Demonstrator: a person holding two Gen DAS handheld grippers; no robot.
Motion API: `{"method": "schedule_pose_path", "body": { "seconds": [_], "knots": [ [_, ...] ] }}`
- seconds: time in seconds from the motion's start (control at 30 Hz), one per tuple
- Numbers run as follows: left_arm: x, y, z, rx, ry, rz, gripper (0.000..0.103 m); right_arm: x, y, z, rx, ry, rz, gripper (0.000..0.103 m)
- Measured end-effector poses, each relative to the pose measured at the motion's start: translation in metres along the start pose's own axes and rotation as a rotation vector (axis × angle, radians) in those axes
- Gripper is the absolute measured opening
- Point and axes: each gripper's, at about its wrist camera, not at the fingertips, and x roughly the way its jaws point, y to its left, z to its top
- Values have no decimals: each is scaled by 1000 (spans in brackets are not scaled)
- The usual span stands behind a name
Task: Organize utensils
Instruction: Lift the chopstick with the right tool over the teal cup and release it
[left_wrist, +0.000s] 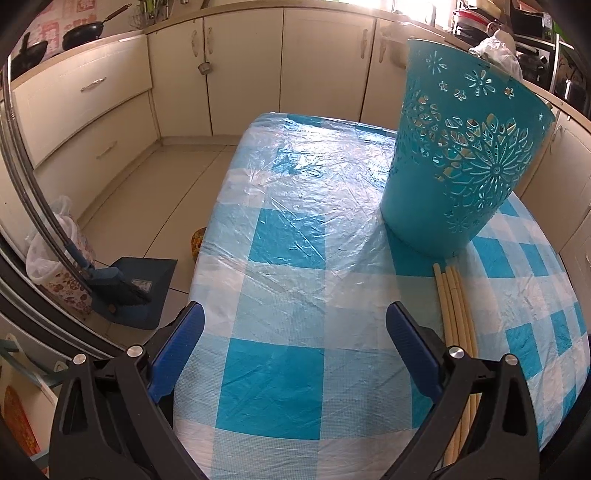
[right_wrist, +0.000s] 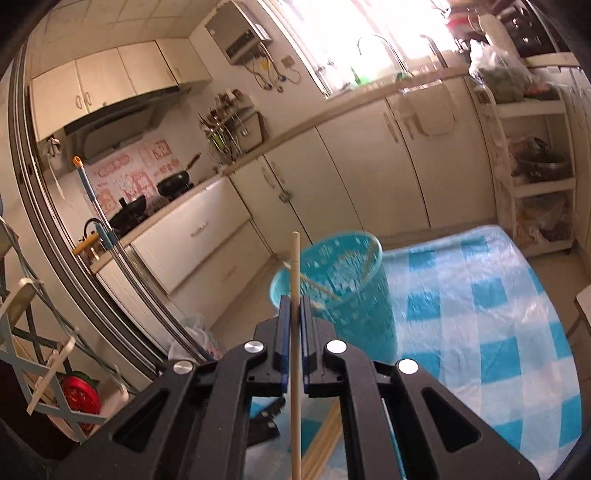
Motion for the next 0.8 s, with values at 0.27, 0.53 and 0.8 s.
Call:
{"method": "schedule_pose_path", "body": {
  "seconds": [0.27, 0.53, 0.8],
  "knots": [
    [0, 8, 0, -36, 1, -18, 95, 50, 12, 65, -47, -235, -137, 6],
    [2, 6, 0, -32, -1, -32, 95, 93, -8, 40, -86, -262, -309, 6],
    [2, 8, 1, -39, 6, -36, 95, 99, -14, 20, -119, -213, -336, 6]
  ]
}}
